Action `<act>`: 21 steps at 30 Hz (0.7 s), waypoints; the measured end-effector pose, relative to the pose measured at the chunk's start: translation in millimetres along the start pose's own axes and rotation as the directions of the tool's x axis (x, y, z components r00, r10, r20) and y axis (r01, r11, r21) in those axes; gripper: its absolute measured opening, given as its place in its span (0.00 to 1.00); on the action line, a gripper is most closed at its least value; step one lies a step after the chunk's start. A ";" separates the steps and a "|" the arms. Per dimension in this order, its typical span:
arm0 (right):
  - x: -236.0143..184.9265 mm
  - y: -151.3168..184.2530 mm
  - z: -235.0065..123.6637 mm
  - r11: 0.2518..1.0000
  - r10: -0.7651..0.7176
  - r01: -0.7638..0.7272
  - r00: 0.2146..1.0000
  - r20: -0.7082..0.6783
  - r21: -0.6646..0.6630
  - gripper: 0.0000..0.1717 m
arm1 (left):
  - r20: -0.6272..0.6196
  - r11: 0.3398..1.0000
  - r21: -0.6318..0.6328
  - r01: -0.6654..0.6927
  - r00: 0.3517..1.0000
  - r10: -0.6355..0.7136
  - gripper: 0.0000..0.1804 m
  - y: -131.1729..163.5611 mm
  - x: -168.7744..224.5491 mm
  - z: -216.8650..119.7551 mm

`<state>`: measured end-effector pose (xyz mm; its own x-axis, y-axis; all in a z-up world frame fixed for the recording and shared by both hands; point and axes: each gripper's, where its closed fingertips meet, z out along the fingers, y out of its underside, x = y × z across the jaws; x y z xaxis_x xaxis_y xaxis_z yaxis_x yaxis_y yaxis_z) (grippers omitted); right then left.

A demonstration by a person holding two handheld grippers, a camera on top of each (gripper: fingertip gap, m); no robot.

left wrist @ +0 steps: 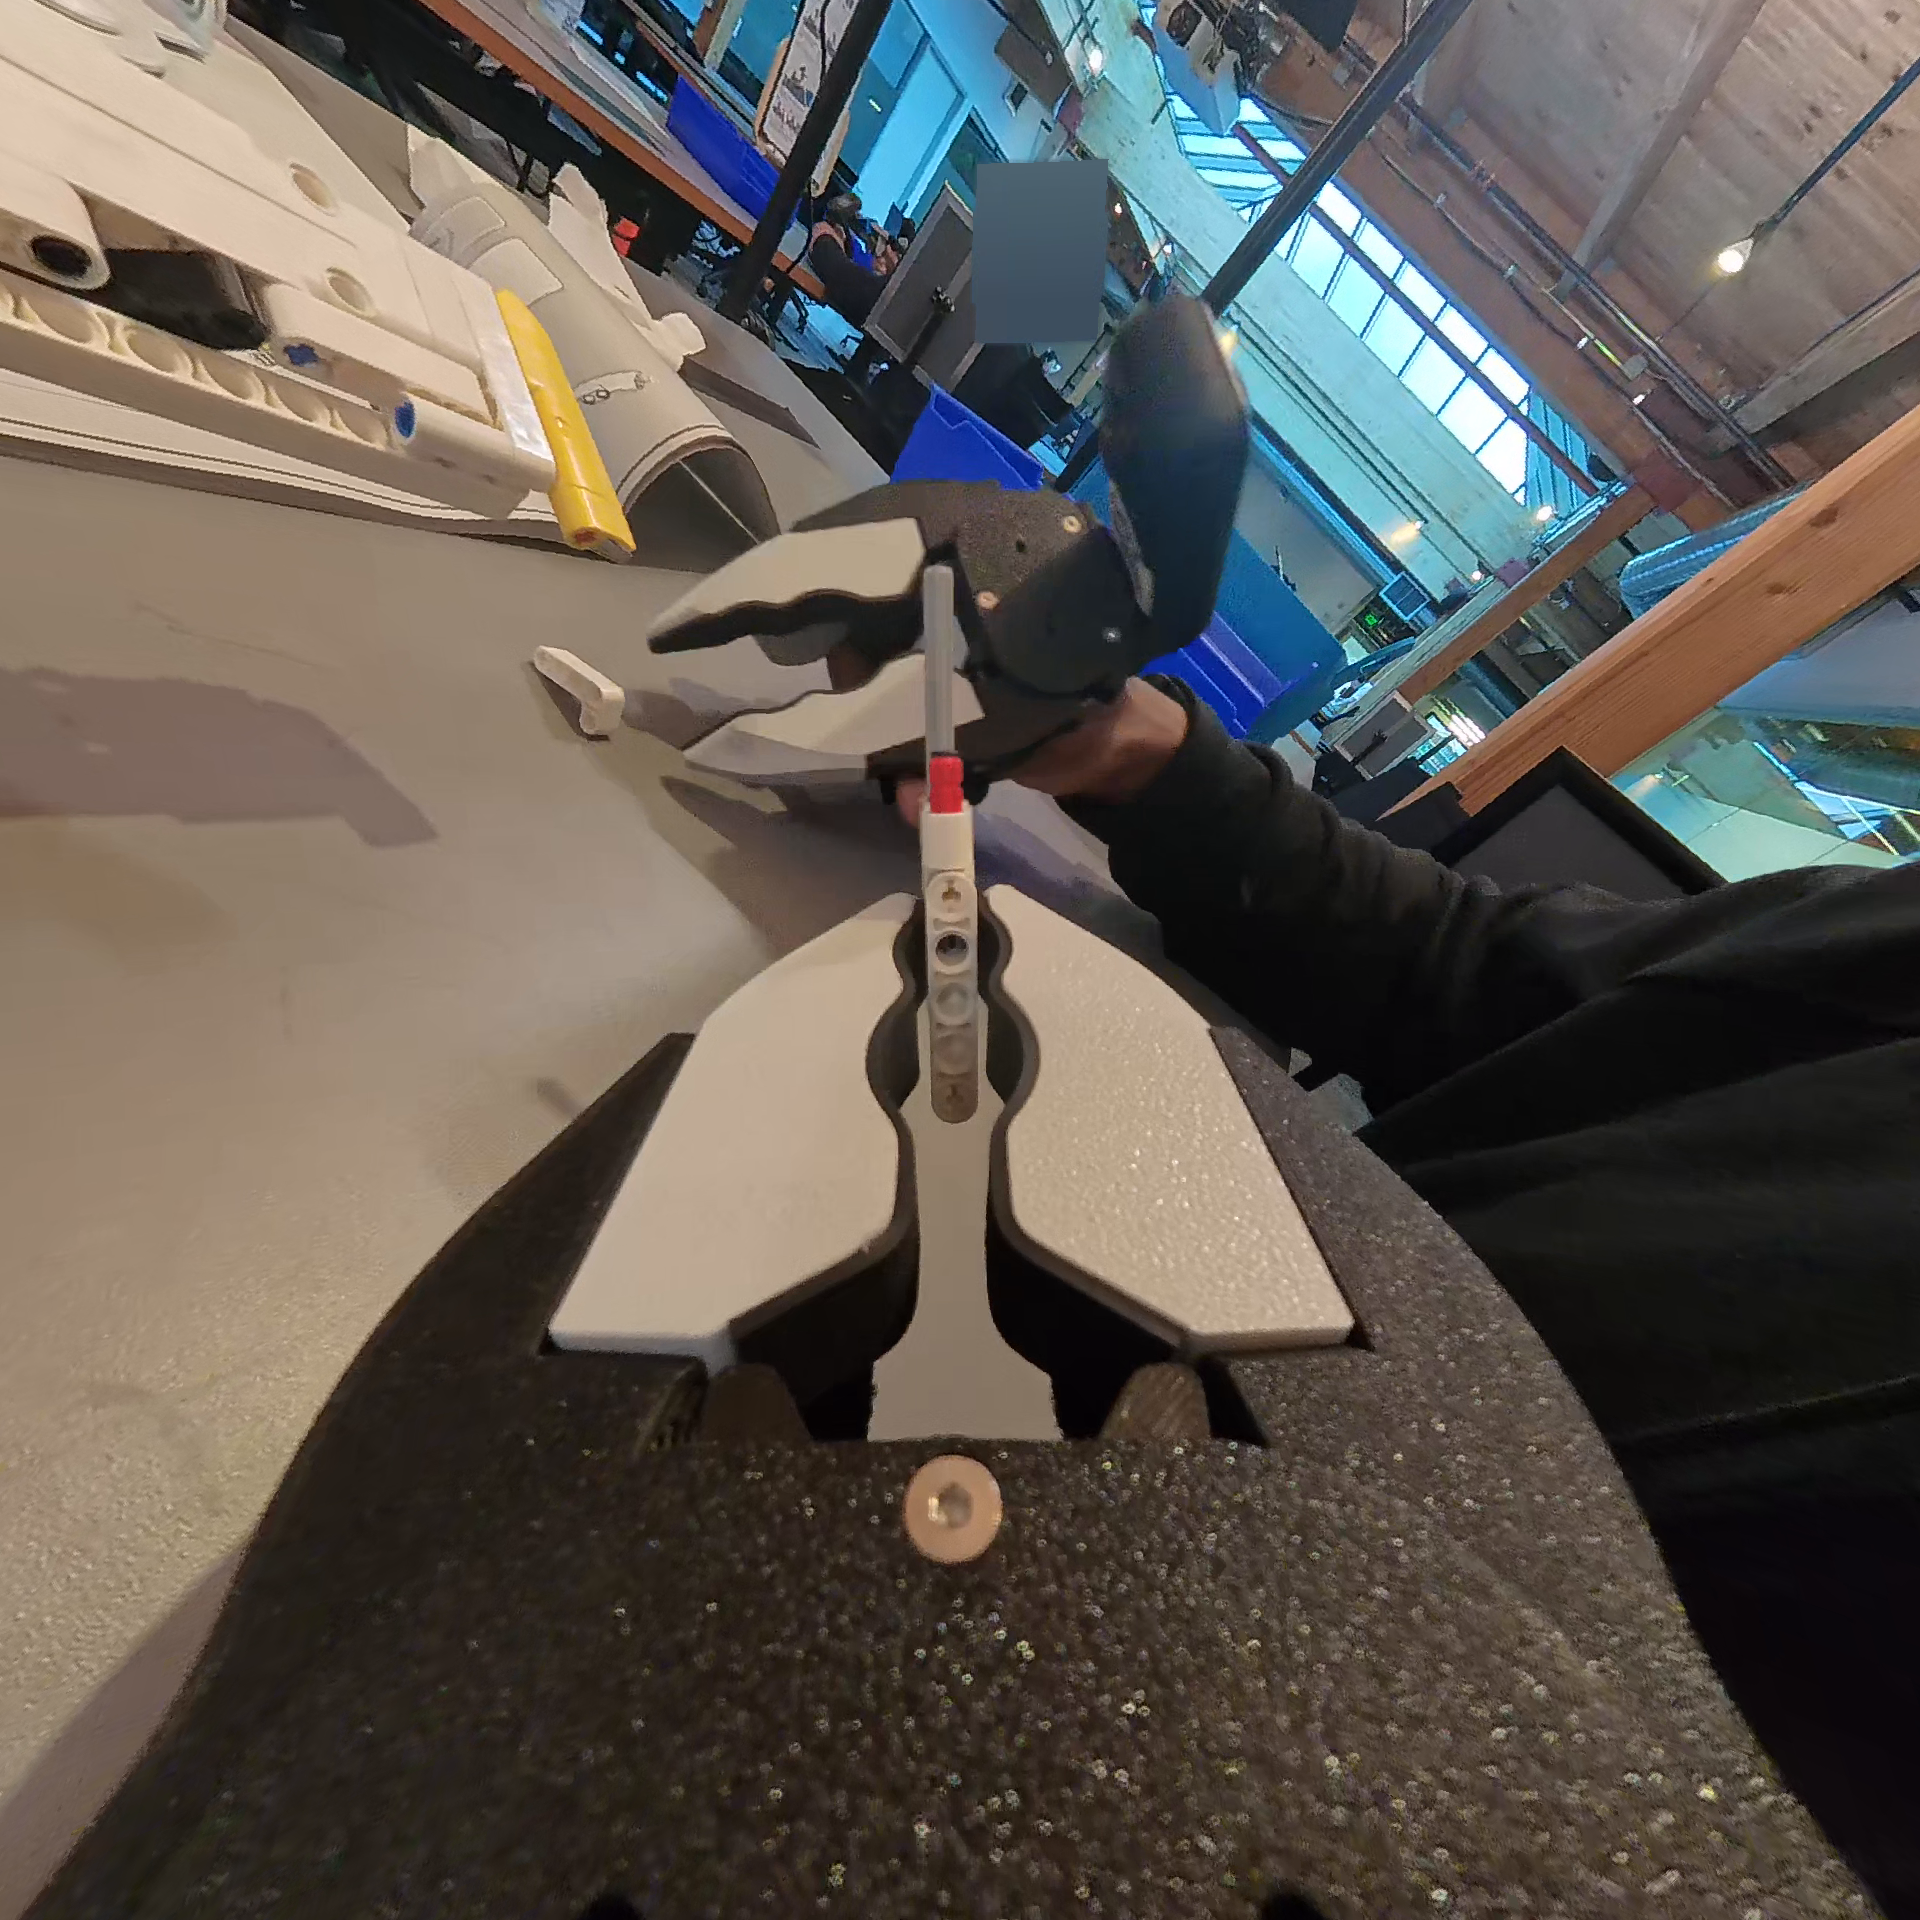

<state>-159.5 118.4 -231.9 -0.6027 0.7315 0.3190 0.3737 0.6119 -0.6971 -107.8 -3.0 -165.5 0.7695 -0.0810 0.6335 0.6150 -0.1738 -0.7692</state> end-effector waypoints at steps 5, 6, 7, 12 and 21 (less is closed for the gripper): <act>4.3 -2.4 8.9 0.993 -0.107 0.108 0.993 0.040 -0.041 0.20 | 0.013 1.000 0.000 -0.001 1.000 0.001 0.04 -2.2 -4.9 -3.0; 8.1 -2.5 8.6 0.985 -0.166 0.168 0.986 0.032 -0.046 0.19 | 0.016 1.000 -0.002 -0.003 1.000 0.003 0.04 -2.9 -6.4 -3.5; 11.7 -2.0 8.6 0.972 -0.227 0.228 0.973 0.032 -0.049 0.19 | 0.021 1.000 -0.003 -0.007 1.000 0.007 0.04 -3.7 -8.0 -3.9; 21.0 -5.7 9.5 0.791 -0.611 0.612 0.791 -0.023 0.013 0.18 | 0.044 0.999 -0.004 -0.036 0.998 0.036 0.04 -6.9 -13.4 -4.5; 13.4 -6.3 25.7 0.656 -0.747 0.753 0.639 0.187 0.047 0.13 | 0.065 0.997 0.000 -0.082 0.995 0.082 0.04 -13.2 -20.0 -5.4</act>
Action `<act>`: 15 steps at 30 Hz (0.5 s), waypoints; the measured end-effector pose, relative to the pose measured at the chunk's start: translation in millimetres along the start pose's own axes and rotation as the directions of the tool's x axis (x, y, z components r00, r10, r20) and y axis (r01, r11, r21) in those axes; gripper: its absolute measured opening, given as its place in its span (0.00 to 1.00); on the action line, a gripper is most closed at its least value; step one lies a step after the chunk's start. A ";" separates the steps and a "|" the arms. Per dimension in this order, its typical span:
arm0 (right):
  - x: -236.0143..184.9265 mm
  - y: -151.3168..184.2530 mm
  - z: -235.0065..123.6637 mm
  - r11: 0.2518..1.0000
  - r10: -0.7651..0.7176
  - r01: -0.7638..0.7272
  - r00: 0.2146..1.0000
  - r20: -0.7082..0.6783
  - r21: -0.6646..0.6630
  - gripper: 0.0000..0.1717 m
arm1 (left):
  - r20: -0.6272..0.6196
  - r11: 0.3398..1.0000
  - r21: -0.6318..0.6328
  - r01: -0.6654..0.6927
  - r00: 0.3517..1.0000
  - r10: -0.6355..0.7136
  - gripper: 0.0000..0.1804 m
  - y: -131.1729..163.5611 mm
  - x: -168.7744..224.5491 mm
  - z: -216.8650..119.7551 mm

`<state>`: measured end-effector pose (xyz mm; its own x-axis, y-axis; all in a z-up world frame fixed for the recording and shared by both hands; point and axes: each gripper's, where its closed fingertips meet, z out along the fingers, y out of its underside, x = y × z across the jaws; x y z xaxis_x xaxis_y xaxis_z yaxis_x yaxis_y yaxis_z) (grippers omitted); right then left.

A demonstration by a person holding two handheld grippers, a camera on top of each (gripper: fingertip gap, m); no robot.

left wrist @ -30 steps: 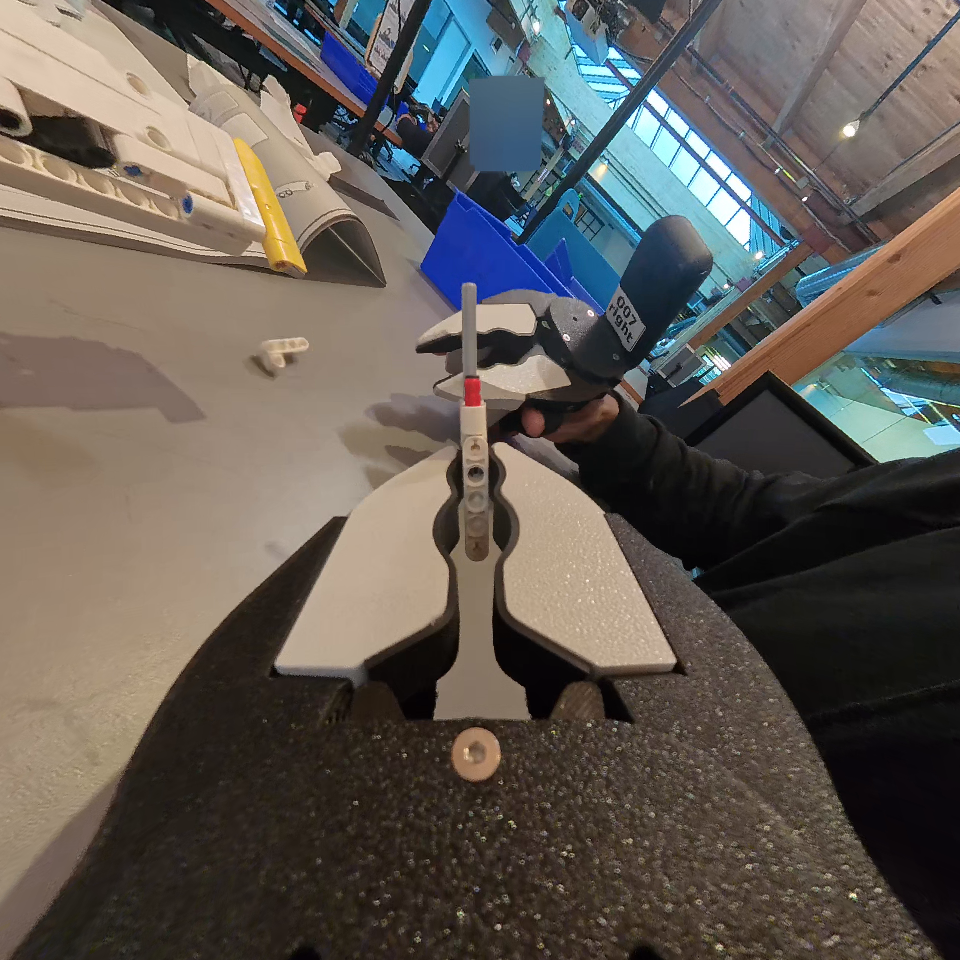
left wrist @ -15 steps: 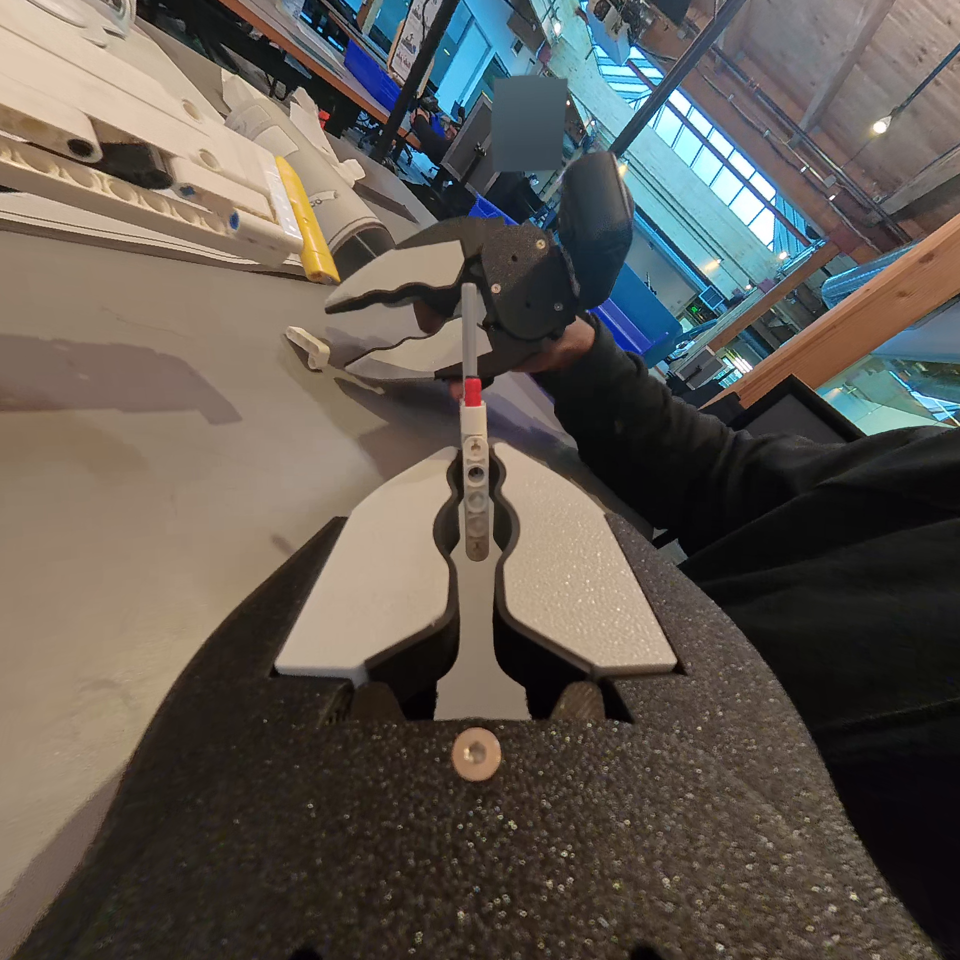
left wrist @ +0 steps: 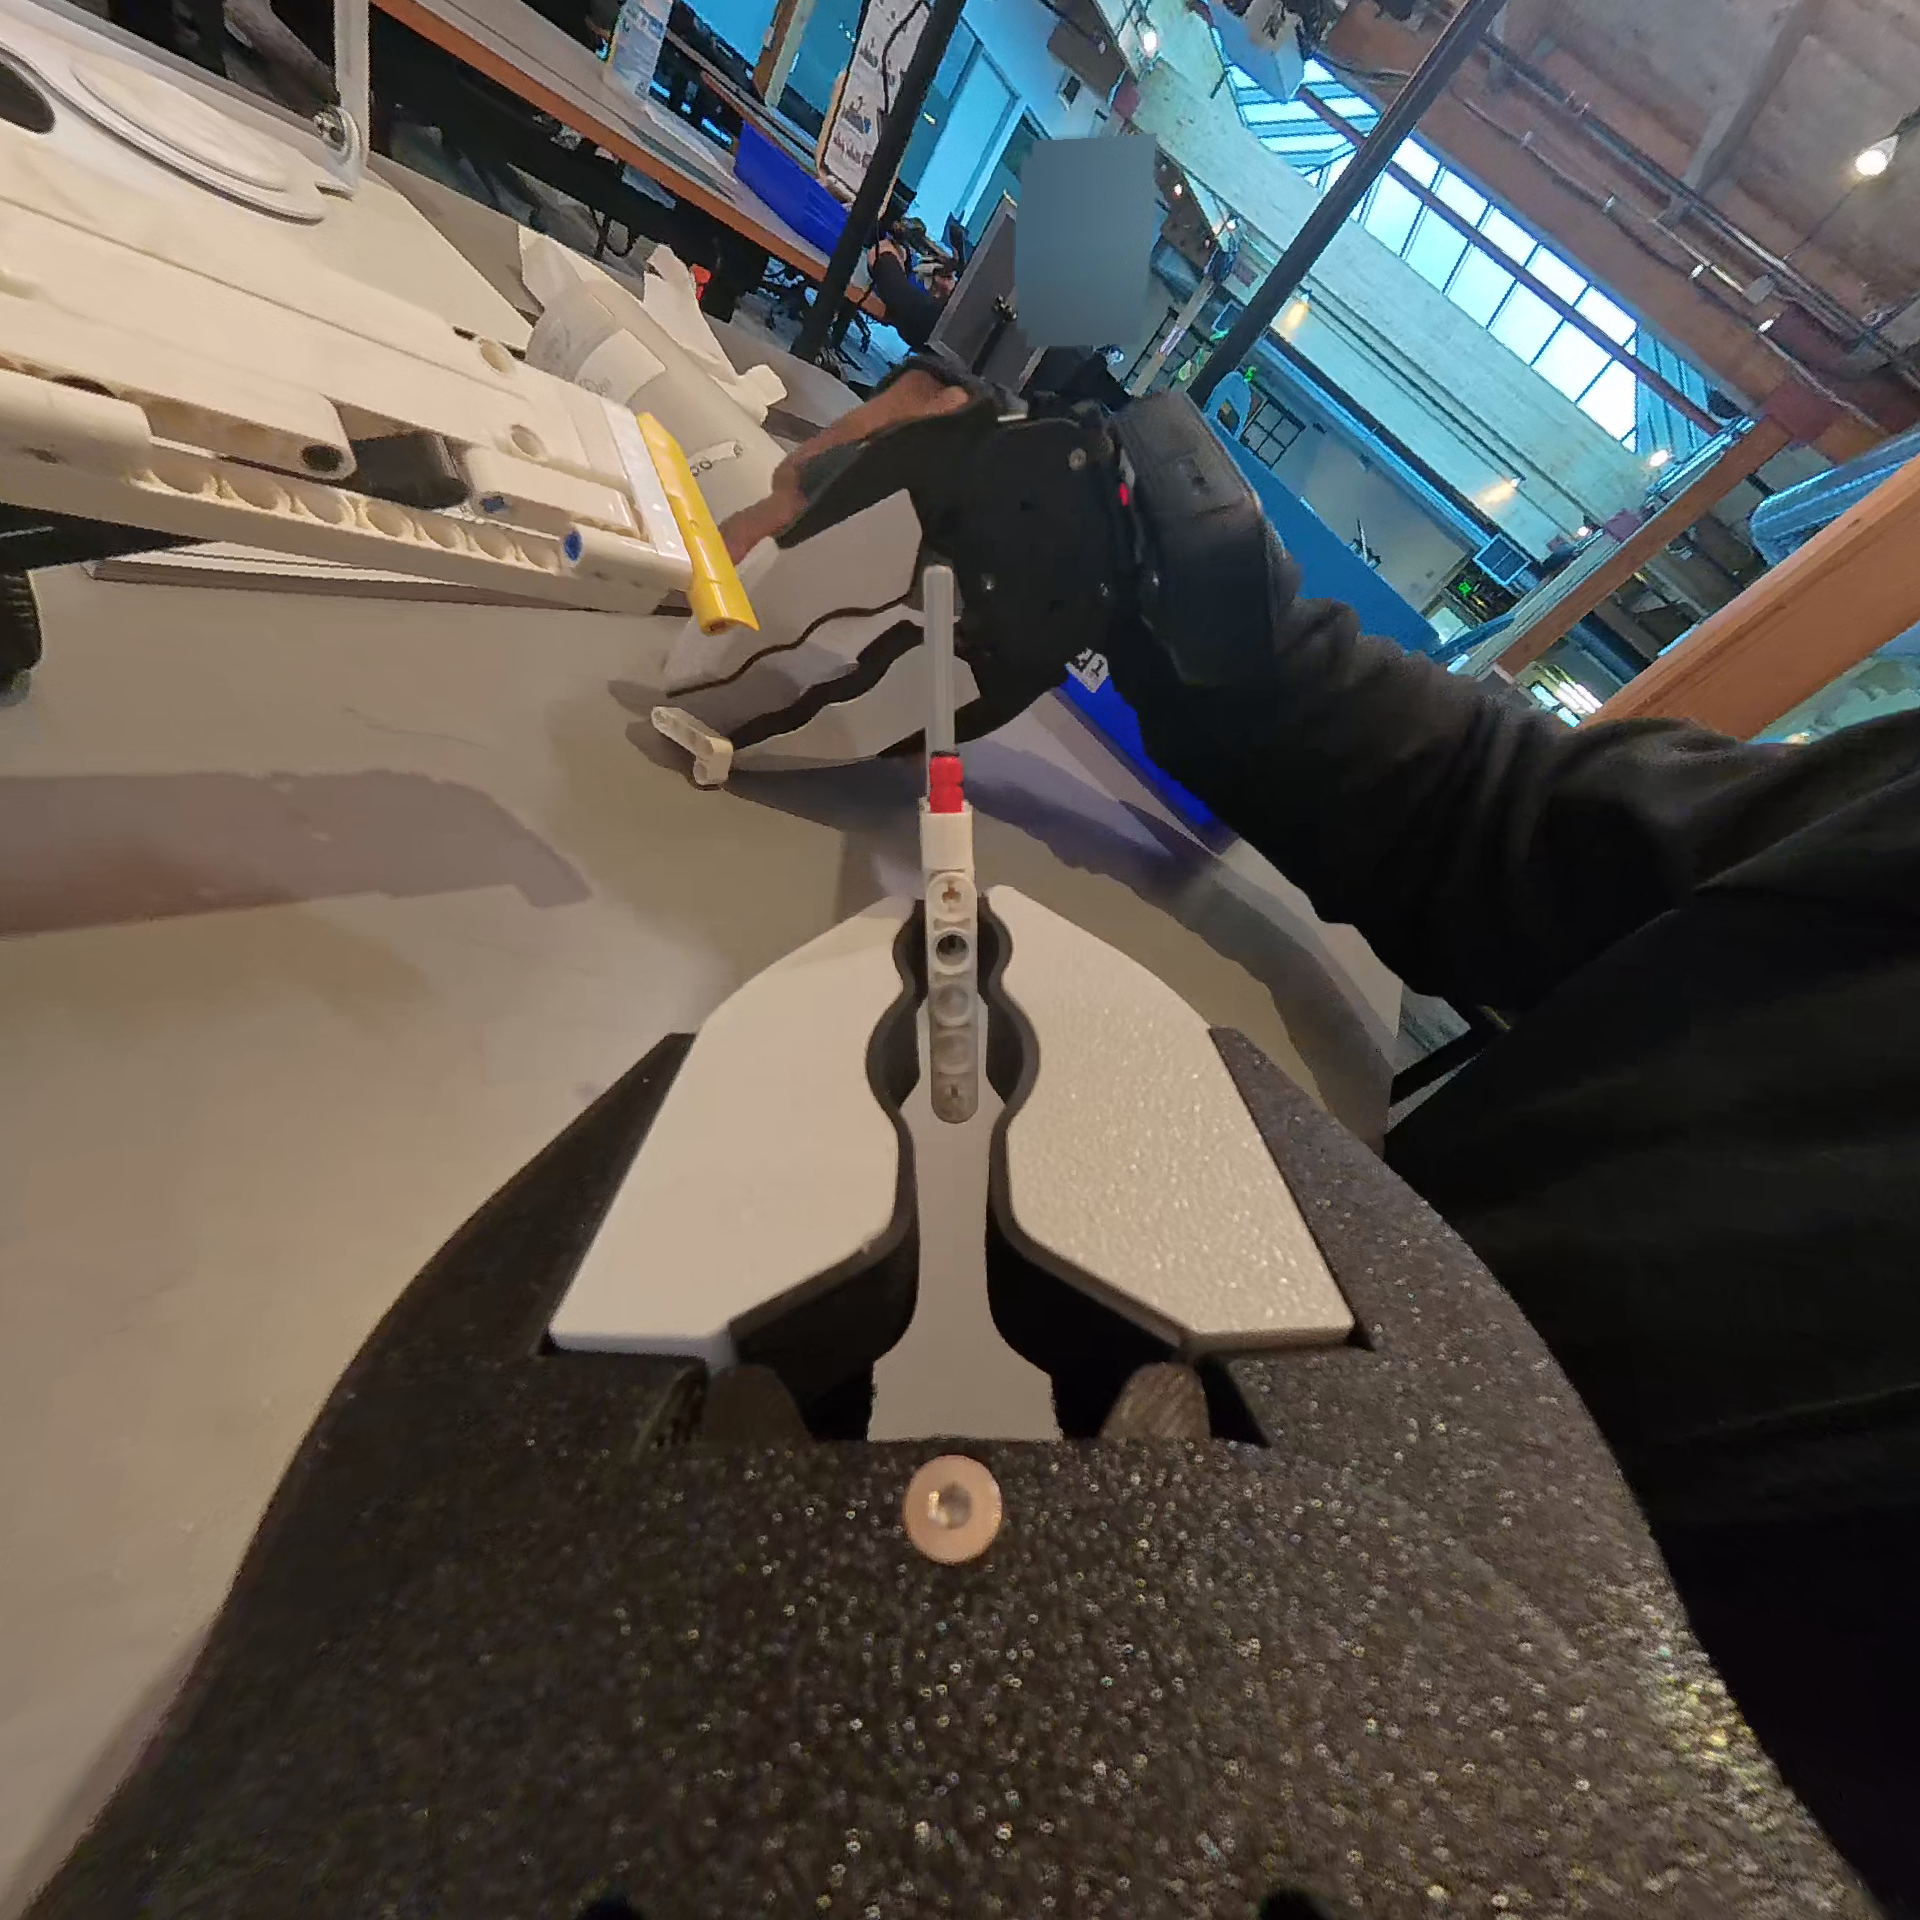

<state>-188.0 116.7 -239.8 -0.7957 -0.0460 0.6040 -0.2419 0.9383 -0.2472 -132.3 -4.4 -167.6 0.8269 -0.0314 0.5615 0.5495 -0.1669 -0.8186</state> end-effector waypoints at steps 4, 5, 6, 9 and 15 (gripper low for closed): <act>0.1 -3.0 5.8 1.000 -0.004 0.004 0.994 0.108 0.000 0.08 | -0.014 1.000 -0.002 0.006 1.000 -0.006 0.04 -1.9 -1.4 -0.1; 0.8 -3.9 7.1 1.000 -0.006 0.007 0.992 0.124 0.000 0.08 | -0.017 1.000 -0.003 0.006 1.000 -0.006 0.04 -2.2 -1.6 -0.2; 1.5 -4.5 8.4 1.000 -0.005 0.005 0.990 0.141 -0.002 0.08 | -0.020 1.000 -0.004 0.006 1.000 -0.006 0.04 -2.4 -1.7 -0.2; 4.3 -4.5 12.6 0.999 0.040 -0.039 0.982 0.187 -0.010 0.06 | -0.032 1.000 -0.005 0.010 0.999 -0.010 0.04 -2.6 -0.8 -0.4; -17.1 -18.9 -0.1 0.936 0.311 -0.353 0.798 0.515 -0.018 0.05 | -0.055 1.000 -0.001 0.017 0.998 -0.017 0.04 -3.3 1.4 -1.8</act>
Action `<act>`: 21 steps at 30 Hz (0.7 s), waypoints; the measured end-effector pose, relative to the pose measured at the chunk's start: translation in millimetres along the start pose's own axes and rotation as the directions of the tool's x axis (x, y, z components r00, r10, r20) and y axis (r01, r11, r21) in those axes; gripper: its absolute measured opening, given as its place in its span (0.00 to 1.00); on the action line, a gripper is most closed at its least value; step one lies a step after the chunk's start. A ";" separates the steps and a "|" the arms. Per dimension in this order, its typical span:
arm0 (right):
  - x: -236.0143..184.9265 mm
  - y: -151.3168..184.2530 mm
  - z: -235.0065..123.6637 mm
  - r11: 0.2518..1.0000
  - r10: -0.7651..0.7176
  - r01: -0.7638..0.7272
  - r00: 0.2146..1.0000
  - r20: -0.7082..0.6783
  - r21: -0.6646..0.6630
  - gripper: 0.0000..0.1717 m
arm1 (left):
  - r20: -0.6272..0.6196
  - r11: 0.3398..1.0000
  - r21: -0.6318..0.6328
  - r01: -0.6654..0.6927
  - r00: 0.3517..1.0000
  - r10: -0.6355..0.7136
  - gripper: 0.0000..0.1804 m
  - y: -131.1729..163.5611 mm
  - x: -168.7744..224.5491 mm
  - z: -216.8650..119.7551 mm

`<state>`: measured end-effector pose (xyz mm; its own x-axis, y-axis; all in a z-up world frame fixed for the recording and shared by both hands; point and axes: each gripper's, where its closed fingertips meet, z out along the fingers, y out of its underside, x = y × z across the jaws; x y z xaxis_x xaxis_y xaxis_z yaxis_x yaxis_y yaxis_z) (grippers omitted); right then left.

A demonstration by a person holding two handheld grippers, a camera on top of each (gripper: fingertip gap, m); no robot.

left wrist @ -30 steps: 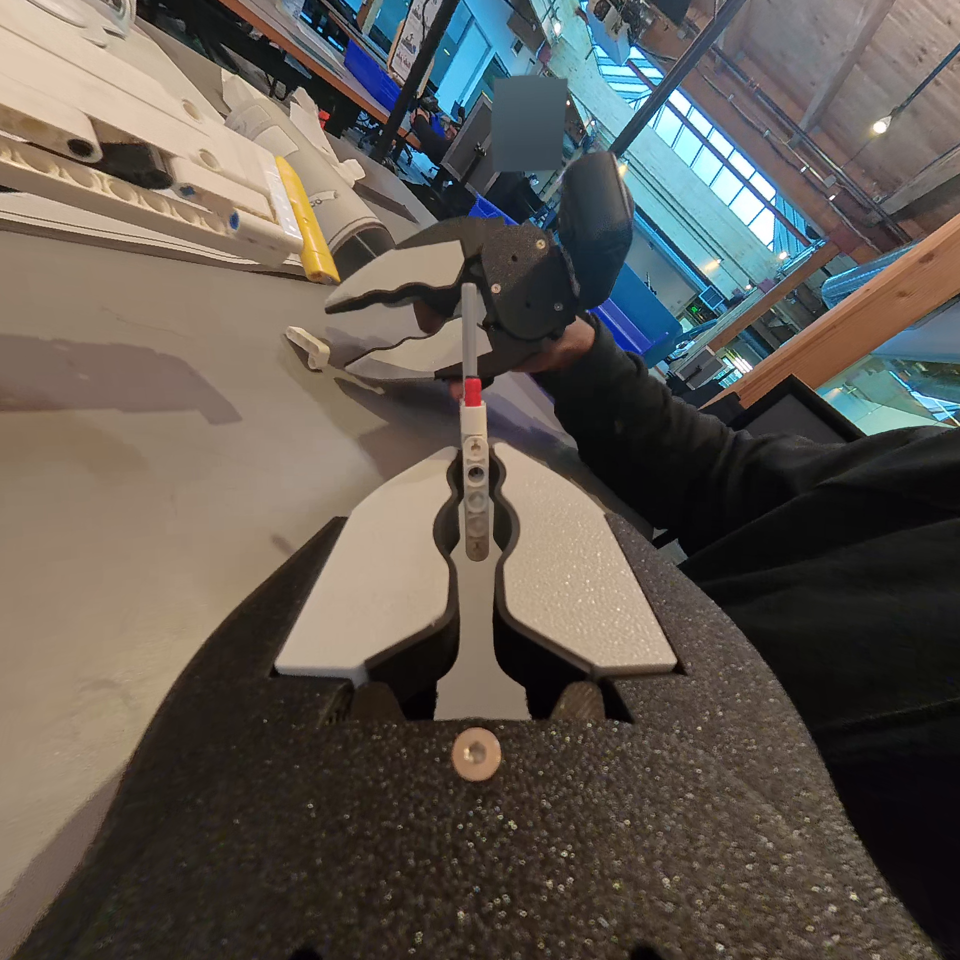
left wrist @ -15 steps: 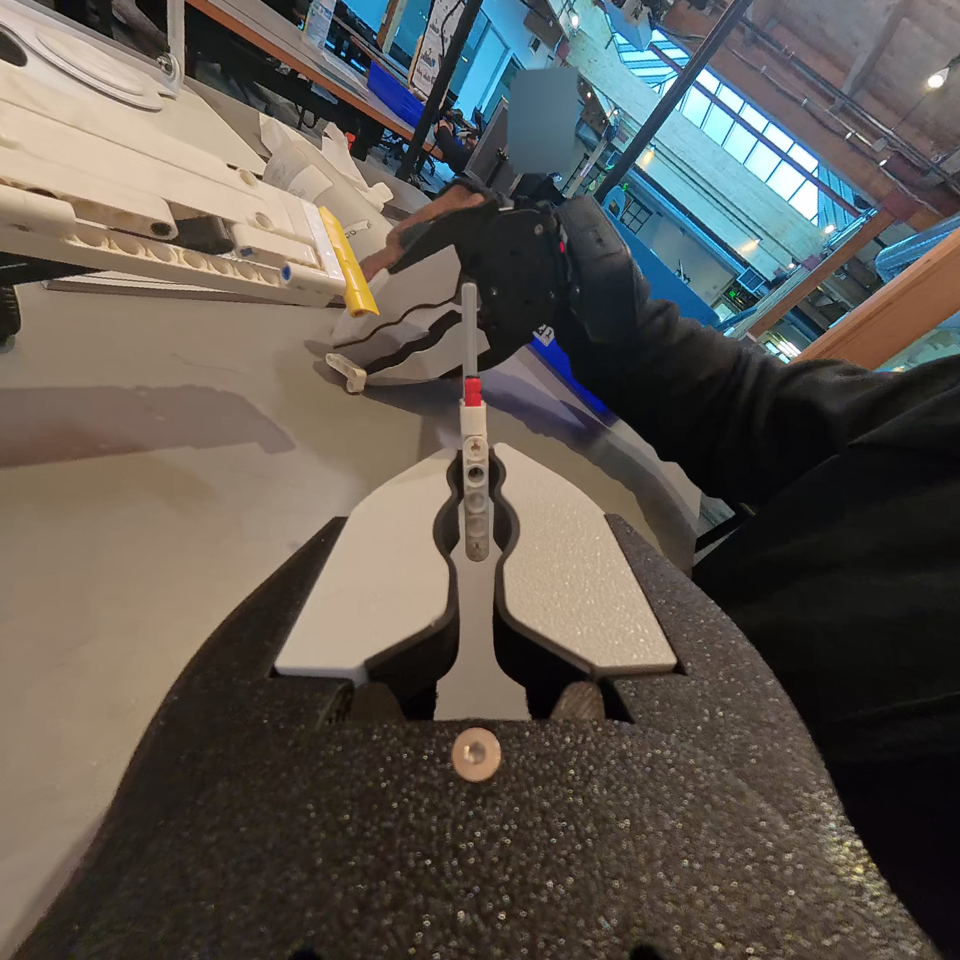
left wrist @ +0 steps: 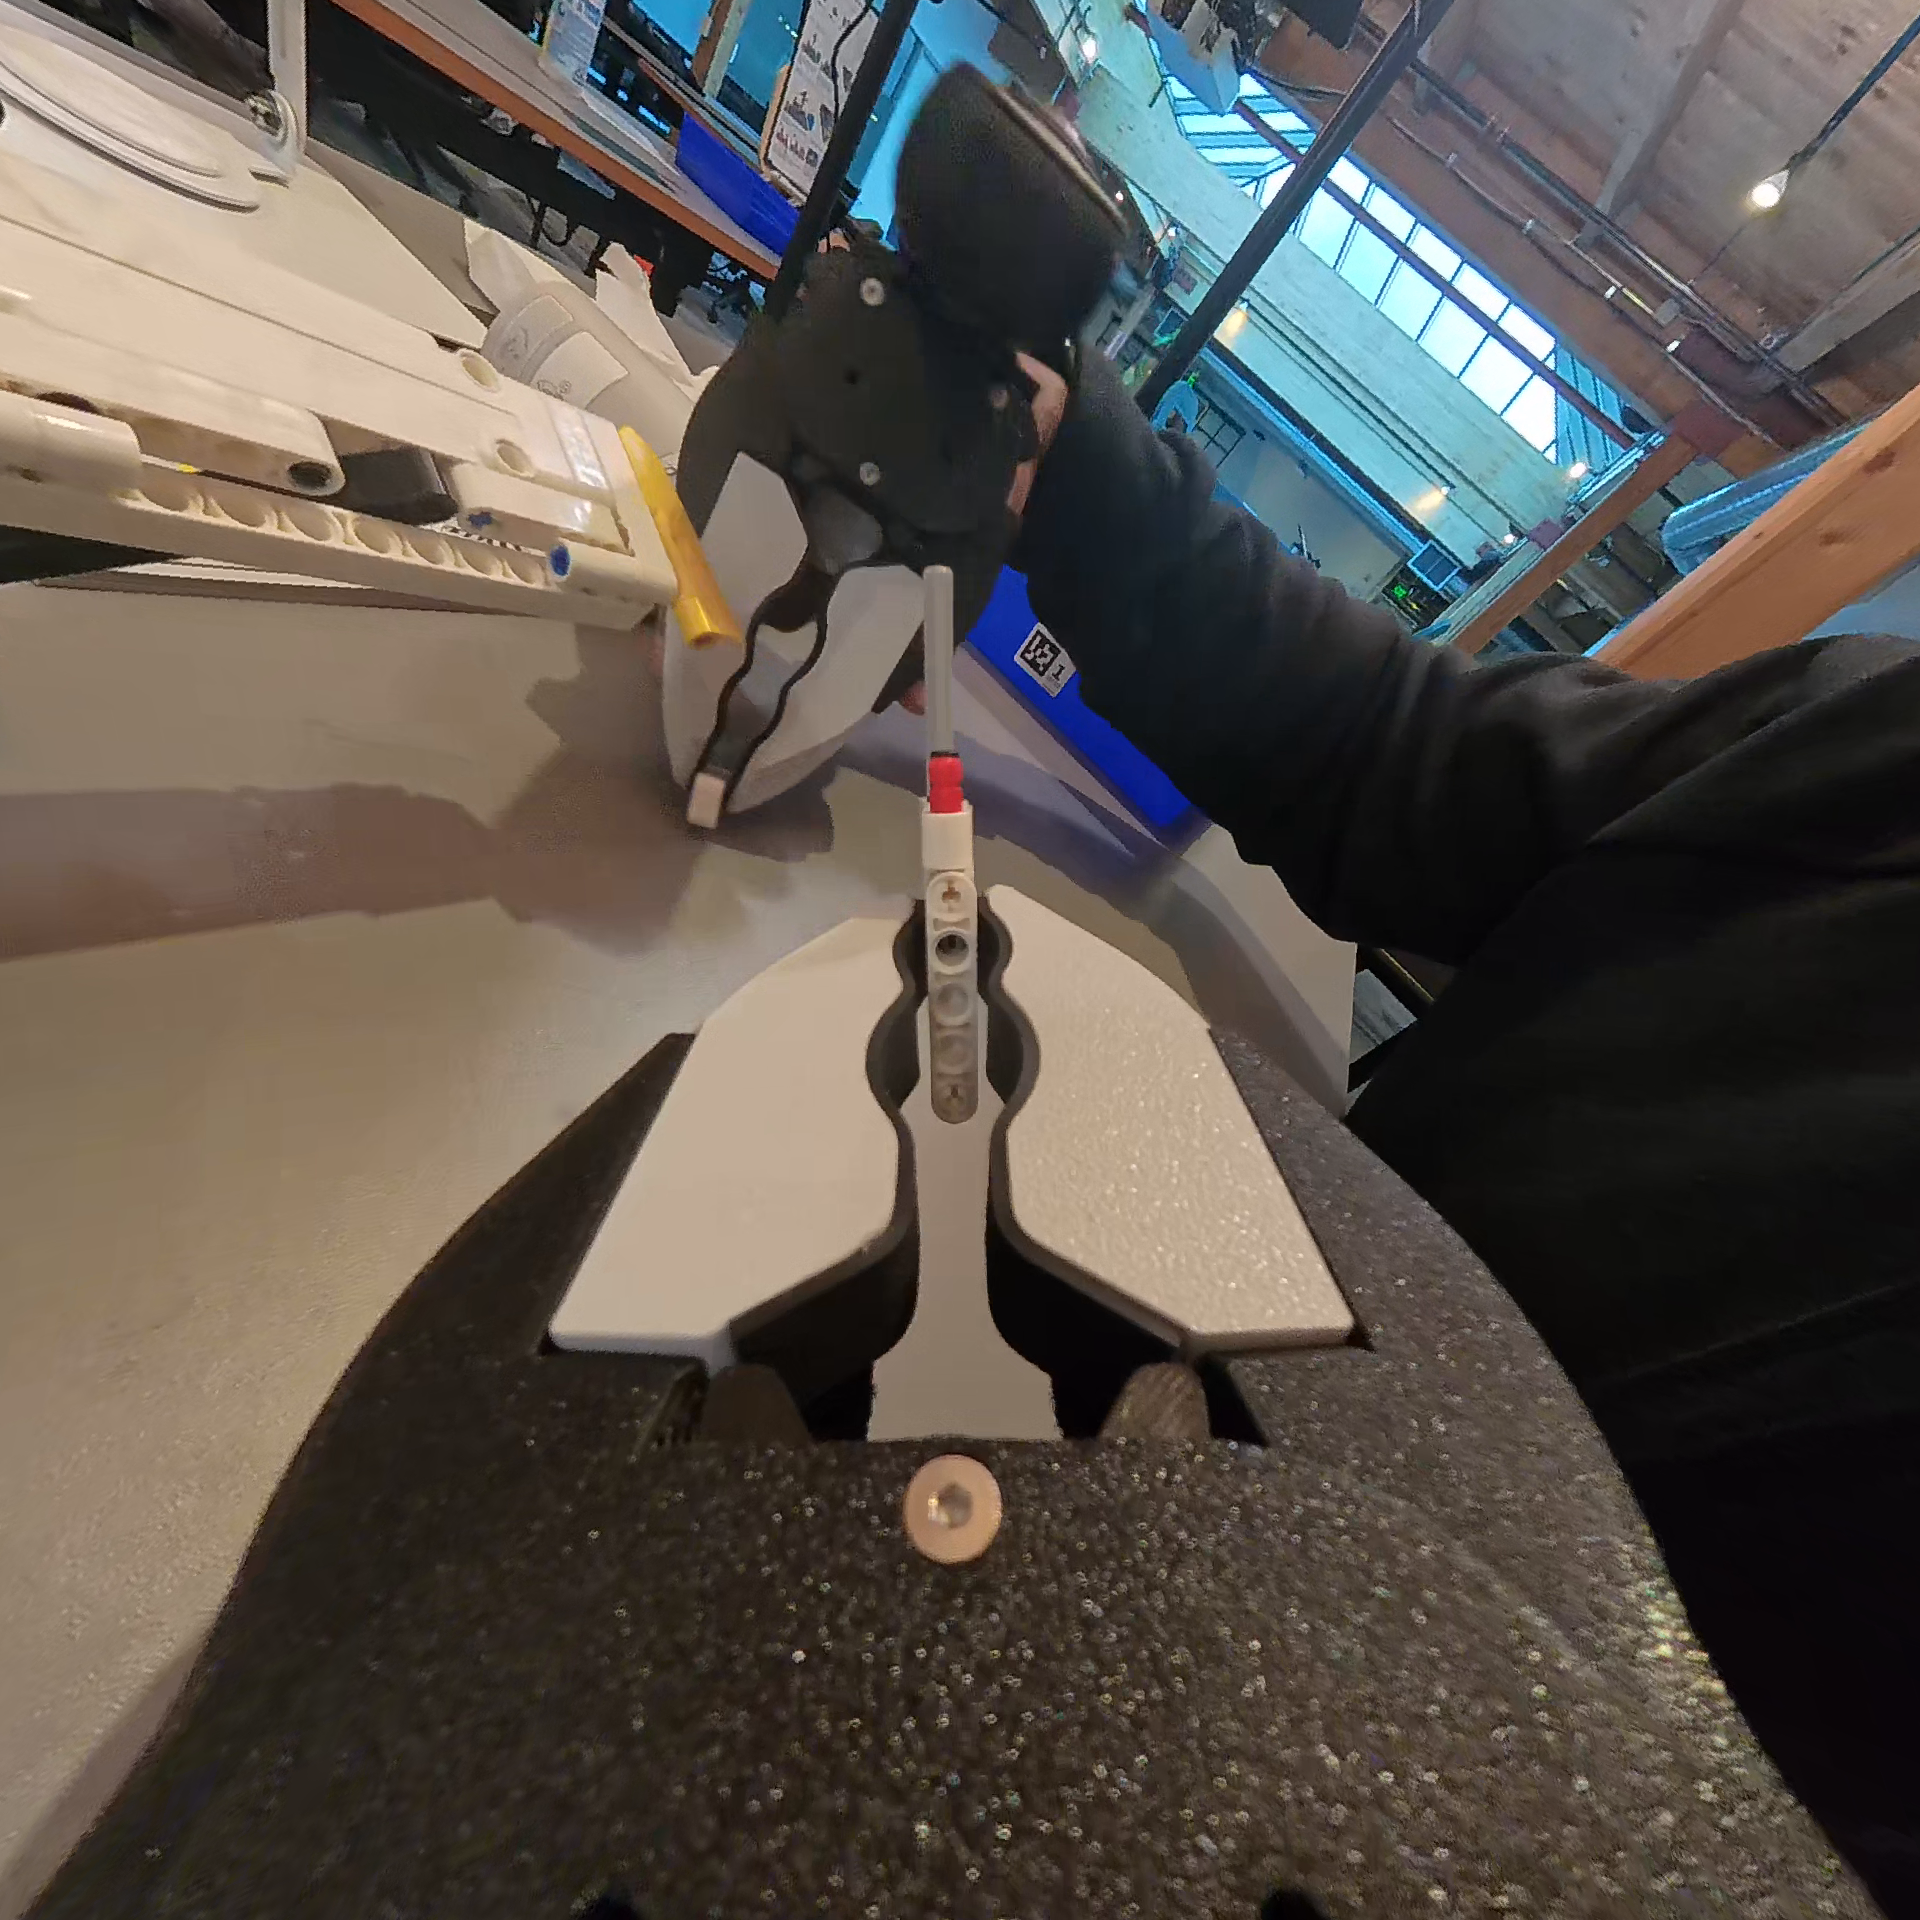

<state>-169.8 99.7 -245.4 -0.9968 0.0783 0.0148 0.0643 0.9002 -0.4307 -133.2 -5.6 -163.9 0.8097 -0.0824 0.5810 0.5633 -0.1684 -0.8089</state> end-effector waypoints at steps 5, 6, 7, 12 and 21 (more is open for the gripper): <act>6.3 8.1 0.6 0.994 0.105 -0.105 0.994 -0.004 -0.004 0.12 | -0.010 1.000 0.002 -0.003 1.000 0.003 0.04 0.1 1.6 -0.5; 10.1 9.5 -0.4 0.995 0.102 -0.102 0.994 -0.047 -0.009 0.13 | -0.012 1.000 0.002 -0.002 1.000 0.002 0.04 0.0 1.7 -0.7; 13.4 10.6 -1.8 0.995 0.097 -0.099 0.991 -0.091 -0.015 0.14 | -0.013 1.000 0.003 -0.002 1.000 0.002 0.04 0.0 1.8 -0.7; 16.8 4.1 -11.0 0.995 0.103 -0.102 0.970 -0.222 0.016 0.15 | -0.010 1.000 0.002 -0.004 1.000 0.004 0.04 0.2 1.7 -0.6; 2.2 -6.6 -14.4 0.999 -0.005 0.020 0.907 -0.422 0.032 0.10 | -0.009 1.000 0.011 -0.007 1.000 0.007 0.04 -0.6 2.1 -1.4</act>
<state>-171.8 100.1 -229.5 -0.8841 0.2477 0.3962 0.0428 0.8873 -0.4592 -132.1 -7.0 -162.1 0.8123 -0.0928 0.5758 0.5592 -0.1569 -0.8141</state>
